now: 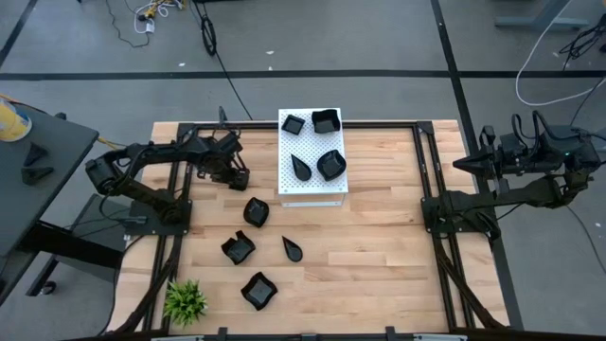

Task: Pick & Place Mini shaped plates
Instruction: Stack the square plate on top of the square plate on the shelf

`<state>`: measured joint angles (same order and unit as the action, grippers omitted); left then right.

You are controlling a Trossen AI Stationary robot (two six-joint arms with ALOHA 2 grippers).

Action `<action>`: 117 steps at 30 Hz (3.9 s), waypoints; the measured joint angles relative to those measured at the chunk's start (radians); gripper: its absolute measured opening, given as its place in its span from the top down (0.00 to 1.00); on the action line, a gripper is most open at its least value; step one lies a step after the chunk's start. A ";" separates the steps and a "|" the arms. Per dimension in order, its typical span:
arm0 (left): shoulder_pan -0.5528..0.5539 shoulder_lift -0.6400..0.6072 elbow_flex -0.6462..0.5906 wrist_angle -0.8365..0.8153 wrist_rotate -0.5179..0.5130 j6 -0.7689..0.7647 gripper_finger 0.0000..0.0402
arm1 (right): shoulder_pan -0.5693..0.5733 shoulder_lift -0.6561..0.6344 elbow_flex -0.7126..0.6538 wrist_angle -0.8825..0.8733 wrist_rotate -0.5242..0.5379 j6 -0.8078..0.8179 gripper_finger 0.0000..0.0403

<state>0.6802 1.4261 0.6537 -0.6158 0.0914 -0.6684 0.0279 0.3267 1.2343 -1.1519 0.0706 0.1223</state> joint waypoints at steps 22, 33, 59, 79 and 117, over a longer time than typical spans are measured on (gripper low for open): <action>-0.011 0.051 0.002 0.018 0.056 0.002 0.82 | 0.000 0.000 0.000 0.000 0.000 0.000 0.95; -0.011 0.051 0.001 0.015 0.093 -0.002 0.95 | 0.000 0.000 0.000 0.000 0.000 0.000 0.95; -0.011 -0.048 0.132 -0.074 0.096 -0.043 0.97 | 0.000 0.000 0.000 0.000 0.000 0.000 0.95; -0.009 -0.048 0.544 -0.263 -0.017 0.027 0.97 | 0.000 0.000 0.000 0.000 0.000 0.000 0.95; 0.069 0.424 1.093 -0.264 0.228 0.268 0.97 | 0.000 0.000 0.000 0.000 0.000 0.000 0.95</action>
<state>0.7496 1.8500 1.7471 -0.8797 0.3196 -0.4002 0.0277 0.3271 1.2343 -1.1519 0.0708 0.1223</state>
